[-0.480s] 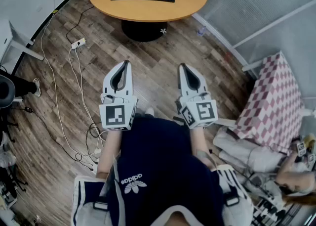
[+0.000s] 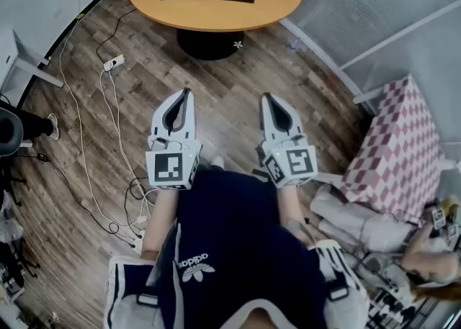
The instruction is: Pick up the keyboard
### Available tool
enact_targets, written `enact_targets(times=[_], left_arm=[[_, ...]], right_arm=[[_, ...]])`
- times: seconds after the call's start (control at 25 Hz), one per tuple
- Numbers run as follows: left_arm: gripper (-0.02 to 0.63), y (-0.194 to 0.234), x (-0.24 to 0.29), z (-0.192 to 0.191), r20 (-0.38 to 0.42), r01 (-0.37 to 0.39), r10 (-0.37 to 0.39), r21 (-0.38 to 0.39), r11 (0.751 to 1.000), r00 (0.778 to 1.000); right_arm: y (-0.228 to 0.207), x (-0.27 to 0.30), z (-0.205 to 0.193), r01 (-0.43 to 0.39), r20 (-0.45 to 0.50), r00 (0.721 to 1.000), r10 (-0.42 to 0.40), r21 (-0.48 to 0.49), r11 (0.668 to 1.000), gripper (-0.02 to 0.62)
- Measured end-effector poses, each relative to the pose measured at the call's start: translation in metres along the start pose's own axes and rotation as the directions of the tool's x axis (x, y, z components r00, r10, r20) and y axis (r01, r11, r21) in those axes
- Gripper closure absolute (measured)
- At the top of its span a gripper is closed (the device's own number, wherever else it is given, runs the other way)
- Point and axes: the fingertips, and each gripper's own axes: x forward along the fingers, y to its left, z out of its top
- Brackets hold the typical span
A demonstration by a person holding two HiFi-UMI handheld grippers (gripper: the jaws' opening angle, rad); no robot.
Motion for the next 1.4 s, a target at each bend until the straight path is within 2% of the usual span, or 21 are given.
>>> enact_targets(times=[0.32,0.72,0.96,1.24,1.4], left_arm=[[0.603,0.001,0.004,0.001,0.004,0.007,-0.007,-0.009,1.000,1.000],[0.603,0.021,0.023,-0.016,-0.057,0.030,-0.031,-0.015,0.999,0.998],[0.603,0.053,0.063,-0.020,-0.060,0.057,-0.058,-0.030,0.998,0.996],[0.603,0.108,0.134,0.005,-0.049,0.110,-0.110,-0.004,0.994,0.993],[0.603,0.132,0.161,0.015,-0.036,0.127,-0.127,-0.001,0.992,0.991]], right_arm=[[0.004,0.004,0.000,-0.039,0.012,0.999,0.039,-0.001,0.999,0.589],[0.002,0.035,-0.008,-0.041,-0.023,0.999,0.041,-0.007,0.999,0.589],[0.002,0.085,-0.010,-0.045,-0.045,0.998,0.044,-0.040,0.998,0.589],[0.003,0.169,0.017,-0.031,-0.043,0.999,0.028,-0.057,0.998,0.589],[0.001,0.200,0.024,0.010,-0.044,0.999,-0.013,-0.069,0.998,0.589]])
